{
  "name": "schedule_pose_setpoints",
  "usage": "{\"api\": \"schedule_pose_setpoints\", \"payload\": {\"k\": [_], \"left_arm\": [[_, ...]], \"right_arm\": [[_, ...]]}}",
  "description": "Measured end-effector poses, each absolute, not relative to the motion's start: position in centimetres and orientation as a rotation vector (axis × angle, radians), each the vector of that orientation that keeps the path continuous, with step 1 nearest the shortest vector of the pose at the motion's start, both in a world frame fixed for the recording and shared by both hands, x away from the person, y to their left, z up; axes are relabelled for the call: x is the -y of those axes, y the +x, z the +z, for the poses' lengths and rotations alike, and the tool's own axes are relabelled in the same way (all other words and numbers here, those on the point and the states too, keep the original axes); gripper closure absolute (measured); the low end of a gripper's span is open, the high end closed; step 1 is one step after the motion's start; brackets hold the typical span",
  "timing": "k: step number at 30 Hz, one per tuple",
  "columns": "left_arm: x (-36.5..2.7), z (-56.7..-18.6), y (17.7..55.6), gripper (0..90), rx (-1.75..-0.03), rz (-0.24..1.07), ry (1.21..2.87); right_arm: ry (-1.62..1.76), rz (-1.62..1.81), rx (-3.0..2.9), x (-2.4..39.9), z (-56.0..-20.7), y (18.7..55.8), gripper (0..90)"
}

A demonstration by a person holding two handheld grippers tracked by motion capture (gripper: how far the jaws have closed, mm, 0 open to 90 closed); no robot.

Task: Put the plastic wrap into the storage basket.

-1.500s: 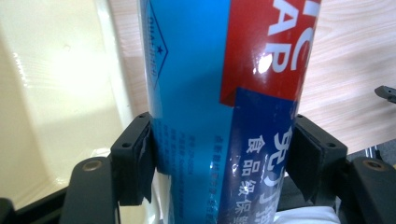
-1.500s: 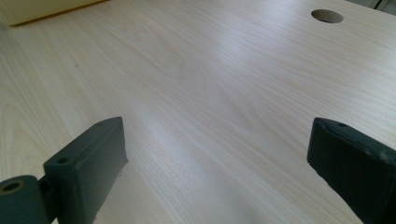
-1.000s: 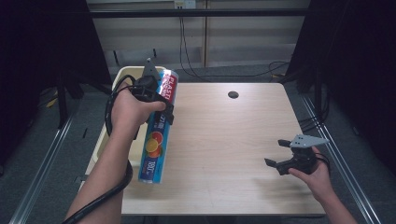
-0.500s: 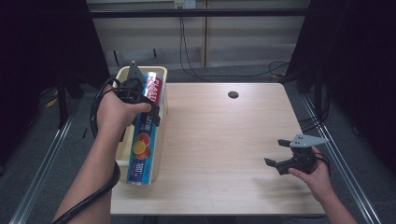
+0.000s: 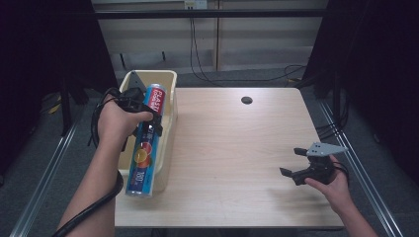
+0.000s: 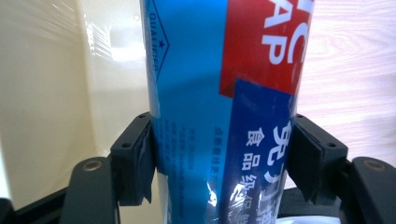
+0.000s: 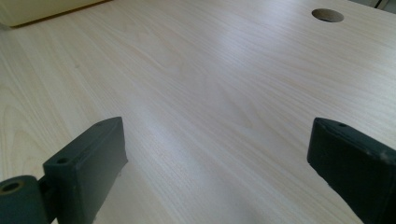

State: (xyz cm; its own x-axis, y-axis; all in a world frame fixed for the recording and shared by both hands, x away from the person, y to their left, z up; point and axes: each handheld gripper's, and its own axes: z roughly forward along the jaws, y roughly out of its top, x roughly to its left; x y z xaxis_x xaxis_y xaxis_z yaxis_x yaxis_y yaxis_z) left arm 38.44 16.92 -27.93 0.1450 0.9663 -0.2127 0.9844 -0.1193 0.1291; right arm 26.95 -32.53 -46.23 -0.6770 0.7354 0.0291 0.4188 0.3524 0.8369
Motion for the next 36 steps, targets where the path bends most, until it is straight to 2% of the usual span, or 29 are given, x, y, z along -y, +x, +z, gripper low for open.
{"api": "schedule_pose_setpoints", "payload": {"k": [36], "left_arm": [[-17.9, -30.8, 39.1, 32.2, -1.999, -0.097, 2.203]], "right_arm": [[1.027, 1.237, -2.261, 32.6, -46.4, 26.8, 4.3]]}}
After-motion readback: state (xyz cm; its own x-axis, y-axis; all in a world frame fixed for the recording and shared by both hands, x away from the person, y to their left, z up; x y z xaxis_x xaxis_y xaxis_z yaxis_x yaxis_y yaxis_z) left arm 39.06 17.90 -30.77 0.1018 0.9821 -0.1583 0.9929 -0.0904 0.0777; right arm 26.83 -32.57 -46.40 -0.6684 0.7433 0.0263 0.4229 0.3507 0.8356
